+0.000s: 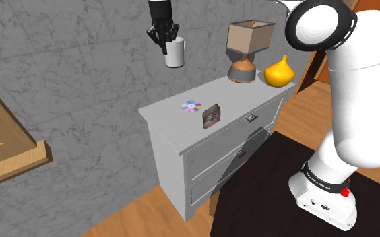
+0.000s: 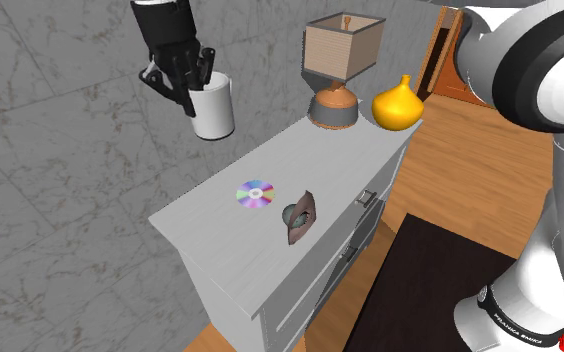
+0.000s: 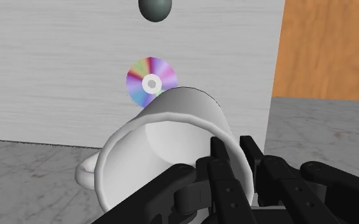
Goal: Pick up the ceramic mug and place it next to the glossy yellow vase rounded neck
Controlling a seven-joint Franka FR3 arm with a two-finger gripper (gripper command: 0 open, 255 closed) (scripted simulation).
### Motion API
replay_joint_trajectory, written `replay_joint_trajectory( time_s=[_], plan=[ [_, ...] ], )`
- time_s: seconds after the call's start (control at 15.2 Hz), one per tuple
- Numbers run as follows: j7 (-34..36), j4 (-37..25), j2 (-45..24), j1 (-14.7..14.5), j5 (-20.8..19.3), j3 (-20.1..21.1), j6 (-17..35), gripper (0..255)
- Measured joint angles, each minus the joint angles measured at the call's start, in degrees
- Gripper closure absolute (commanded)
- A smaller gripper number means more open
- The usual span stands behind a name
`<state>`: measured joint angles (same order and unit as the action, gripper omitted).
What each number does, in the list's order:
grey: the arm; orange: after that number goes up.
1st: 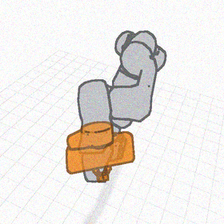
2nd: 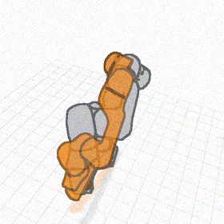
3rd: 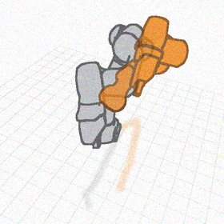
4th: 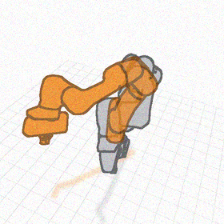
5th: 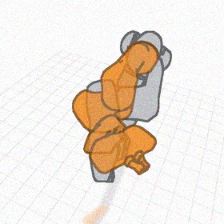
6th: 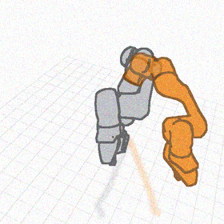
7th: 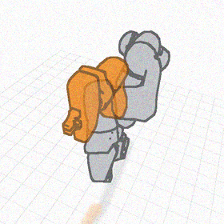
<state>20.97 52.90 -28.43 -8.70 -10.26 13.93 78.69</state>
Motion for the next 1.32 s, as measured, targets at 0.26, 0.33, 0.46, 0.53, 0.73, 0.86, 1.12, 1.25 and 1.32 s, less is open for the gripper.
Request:
replay_joint_trajectory(
  time_s=[0.26, 0.33, 0.46, 0.53, 0.73, 0.86, 1.12, 1.25, 1.32],
  plan=[
    [-3.00, 10.37, 7.08, 4.12, 1.69, -0.44, 3.59, 255],
    [-4.21, 13.50, 9.00, 5.45, 2.20, -0.75, 4.94, 255],
    [-6.11, 16.90, 11.56, 7.16, 2.85, -1.27, 5.97, 255],
    [-7.32, 17.67, 12.37, 8.07, 3.09, -1.65, 6.07, 255],
    [-11.08, 24.37, 17.39, 11.10, 4.28, -2.94, 8.14, 255],
    [-13.50, 28.93, 20.63, 12.84, 4.96, -3.91, 9.71, 255],
    [-18.96, 32.89, 23.54, 16.09, 5.60, -6.31, 11.23, 255],
    [-21.39, 35.22, 25.64, 17.45, 5.91, -7.42, 11.63, 255],
    [-23.03, 36.72, 26.31, 18.37, 6.01, -8.23, 12.59, 255]
  ],
)
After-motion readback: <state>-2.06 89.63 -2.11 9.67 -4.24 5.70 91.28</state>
